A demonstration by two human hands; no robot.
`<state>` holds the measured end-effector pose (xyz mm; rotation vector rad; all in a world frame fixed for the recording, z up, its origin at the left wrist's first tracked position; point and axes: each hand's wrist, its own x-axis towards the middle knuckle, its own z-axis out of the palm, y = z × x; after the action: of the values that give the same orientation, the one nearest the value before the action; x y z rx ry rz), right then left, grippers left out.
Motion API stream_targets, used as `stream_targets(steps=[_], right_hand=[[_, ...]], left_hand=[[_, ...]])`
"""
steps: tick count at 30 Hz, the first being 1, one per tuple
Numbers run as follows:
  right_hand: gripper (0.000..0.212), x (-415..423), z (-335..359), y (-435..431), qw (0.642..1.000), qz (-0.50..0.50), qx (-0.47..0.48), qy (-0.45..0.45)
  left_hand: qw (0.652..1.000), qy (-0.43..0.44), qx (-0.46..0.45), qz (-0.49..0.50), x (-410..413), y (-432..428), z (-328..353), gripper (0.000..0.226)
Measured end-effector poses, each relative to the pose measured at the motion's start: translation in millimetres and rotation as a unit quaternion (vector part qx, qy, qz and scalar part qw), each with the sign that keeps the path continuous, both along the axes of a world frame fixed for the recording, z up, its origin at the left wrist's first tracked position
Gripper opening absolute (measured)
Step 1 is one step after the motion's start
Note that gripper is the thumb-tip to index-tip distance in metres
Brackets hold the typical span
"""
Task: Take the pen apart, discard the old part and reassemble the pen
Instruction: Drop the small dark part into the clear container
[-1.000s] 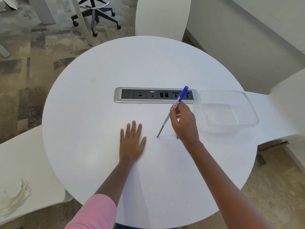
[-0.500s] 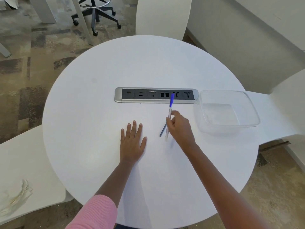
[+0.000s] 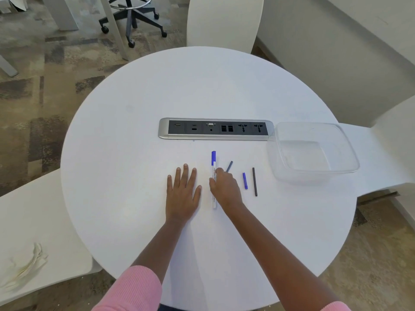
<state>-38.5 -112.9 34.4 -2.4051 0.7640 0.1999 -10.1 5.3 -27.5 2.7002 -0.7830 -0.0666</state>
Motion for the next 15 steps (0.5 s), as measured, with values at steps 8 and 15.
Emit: stream_targets(steps=[8, 15], right_hand=[[0.017, 1.7, -6.0, 7.0, 0.999, 0.010, -0.036, 0.007], [0.023, 2.8, -6.6, 4.2, 0.999, 0.019, -0.040, 0.016]], left_hand=[[1.000, -0.005, -0.003, -0.001, 0.1, -0.1, 1.5, 0.052], [1.000, -0.015, -0.002, -0.001, 0.7, 0.2, 0.0, 0.052]])
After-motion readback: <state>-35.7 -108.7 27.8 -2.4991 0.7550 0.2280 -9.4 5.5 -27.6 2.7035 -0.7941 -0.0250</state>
